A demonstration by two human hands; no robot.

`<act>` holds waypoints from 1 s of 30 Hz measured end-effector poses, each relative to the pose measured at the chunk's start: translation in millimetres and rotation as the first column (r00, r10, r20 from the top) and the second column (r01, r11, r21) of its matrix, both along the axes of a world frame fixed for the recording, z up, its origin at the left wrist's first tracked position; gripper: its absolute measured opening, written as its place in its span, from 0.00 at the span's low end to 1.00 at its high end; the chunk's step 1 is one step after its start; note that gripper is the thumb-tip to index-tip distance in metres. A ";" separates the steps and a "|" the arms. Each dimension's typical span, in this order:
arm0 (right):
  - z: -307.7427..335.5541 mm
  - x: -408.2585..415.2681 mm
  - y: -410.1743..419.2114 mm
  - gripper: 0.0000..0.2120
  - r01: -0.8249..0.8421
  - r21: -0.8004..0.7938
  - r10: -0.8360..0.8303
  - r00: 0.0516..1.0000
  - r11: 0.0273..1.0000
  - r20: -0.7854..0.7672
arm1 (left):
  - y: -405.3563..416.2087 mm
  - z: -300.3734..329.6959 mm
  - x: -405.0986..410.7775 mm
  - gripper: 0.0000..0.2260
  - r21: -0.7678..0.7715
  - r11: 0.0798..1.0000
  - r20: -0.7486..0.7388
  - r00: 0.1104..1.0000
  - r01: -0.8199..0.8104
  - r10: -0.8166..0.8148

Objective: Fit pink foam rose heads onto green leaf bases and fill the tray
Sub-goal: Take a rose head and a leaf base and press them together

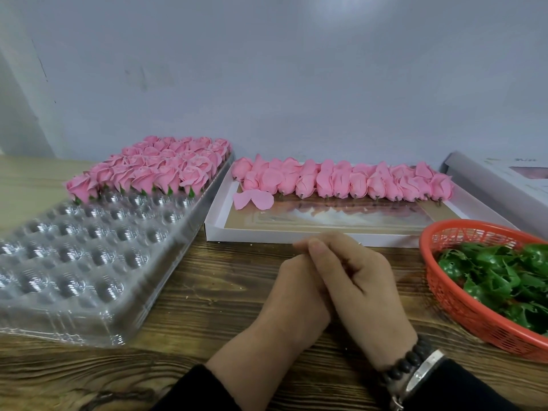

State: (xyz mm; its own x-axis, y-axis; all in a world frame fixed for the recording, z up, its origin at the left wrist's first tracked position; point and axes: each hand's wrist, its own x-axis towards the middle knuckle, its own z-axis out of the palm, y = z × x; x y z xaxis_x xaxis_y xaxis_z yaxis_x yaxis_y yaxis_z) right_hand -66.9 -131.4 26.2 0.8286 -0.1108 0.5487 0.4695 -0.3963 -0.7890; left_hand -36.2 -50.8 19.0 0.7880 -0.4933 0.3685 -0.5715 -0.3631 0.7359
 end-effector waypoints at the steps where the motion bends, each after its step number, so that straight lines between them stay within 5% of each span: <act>1: 0.1 -0.1 -0.2 0.13 -0.013 0.005 0.013 1.000 1.000 -0.008 | 0.1 1.6 -1.1 0.08 -0.087 0.995 -0.102 0.993 0.043 -0.052; 5: 1.5 0.2 -2.2 0.12 -0.064 0.025 0.066 0.991 0.998 -0.115 | 6.3 1.7 -3.1 0.10 -0.397 0.914 -0.323 0.920 0.083 -0.224; 16: -0.2 3.6 -22.0 0.34 -0.224 -0.087 0.178 0.913 0.971 -0.367 | 10.2 6.4 -1.5 0.10 -0.439 0.895 -0.211 0.960 0.075 -0.184; 19: -1.2 1.9 -20.7 0.33 -0.192 0.015 0.189 0.943 0.981 -0.275 | 11.9 7.5 2.4 0.06 -0.348 0.937 -0.202 0.977 -0.005 -0.070; 23: 1.5 0.3 -11.6 0.14 -0.077 0.204 0.090 0.994 0.976 -0.058 | 11.5 3.7 3.6 0.08 -0.196 0.980 -0.113 0.994 -0.031 0.009; 30: -1.5 -0.7 3.3 0.15 0.065 0.019 -0.065 0.997 0.998 -0.033 | 4.9 -4.8 5.2 0.08 0.089 0.983 0.230 0.963 -0.161 0.137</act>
